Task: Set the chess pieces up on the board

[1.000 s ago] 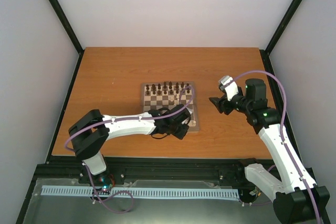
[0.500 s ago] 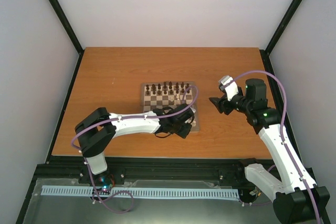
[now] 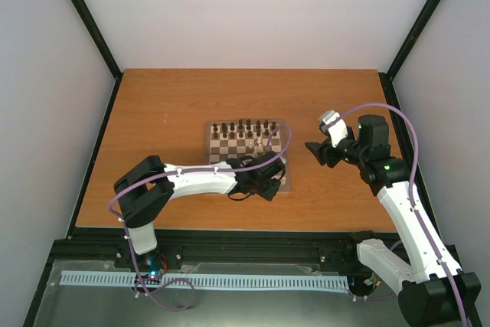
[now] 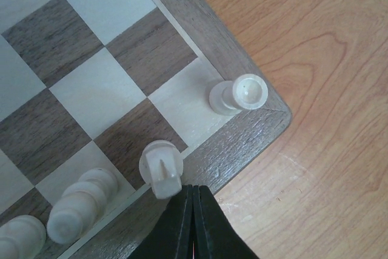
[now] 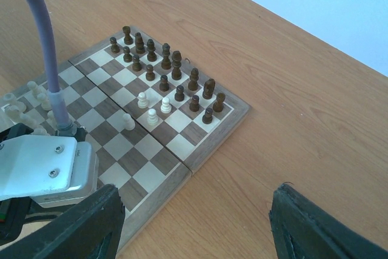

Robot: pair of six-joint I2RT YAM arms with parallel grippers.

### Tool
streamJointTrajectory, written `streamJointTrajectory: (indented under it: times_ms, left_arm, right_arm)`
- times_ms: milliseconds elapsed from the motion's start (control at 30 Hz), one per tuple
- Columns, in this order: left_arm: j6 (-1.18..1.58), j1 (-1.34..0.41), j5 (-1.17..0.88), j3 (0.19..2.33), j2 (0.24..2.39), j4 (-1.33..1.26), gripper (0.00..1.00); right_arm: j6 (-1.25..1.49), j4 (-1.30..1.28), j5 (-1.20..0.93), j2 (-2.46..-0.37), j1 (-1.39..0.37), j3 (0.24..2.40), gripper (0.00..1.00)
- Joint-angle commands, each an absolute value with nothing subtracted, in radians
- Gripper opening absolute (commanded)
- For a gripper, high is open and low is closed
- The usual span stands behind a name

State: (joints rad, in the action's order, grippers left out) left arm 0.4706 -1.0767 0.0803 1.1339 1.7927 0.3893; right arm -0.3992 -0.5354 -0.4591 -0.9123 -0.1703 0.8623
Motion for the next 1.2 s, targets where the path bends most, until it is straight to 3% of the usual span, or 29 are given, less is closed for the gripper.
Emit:
streamJointTrajectory:
  times_ms: [0,333,633,733,833,900,1067,1167]
  left_arm:
    - [0.451,-1.09,0.108,1.185,1.809,0.373,0.01]
    - [0.447,-1.09,0.089,1.205,1.826,0.385,0.01]
    - [0.393,-1.091,-0.017,1.247,1.614,0.601,0.07]
    - [0.349,-1.09,0.064,1.324,1.511,0.747,0.15]
    - [0.326,-1.071,0.178,1.4,1.422,0.835,0.44]
    - [0.298,-1.032,0.229,1.431,1.377,0.86,0.54]
    - [0.299,-0.854,0.343,1.329,1.257,0.756,0.77]
    - [0.329,-0.733,0.292,1.224,1.197,0.668,0.8]
  right_arm:
    - [-0.4,-0.534,-0.474,-0.894,-0.163,0.861,0.67]
    - [-0.402,-0.535,-0.475,-0.894,-0.161,0.861,0.67]
    - [-0.397,-0.537,-0.496,-0.899,-0.161,0.861,0.67]
    - [-0.4,-0.543,-0.509,-0.917,-0.161,0.866,0.67]
    - [-0.435,-0.587,-0.565,-0.955,-0.161,0.885,0.67]
    - [-0.458,-0.643,-0.598,-1.002,-0.161,0.914,0.64]
    - [-0.528,-0.732,-0.631,-1.095,-0.173,0.929,0.47]
    - [-0.584,-0.765,-0.58,-1.129,-0.208,0.903,0.32]
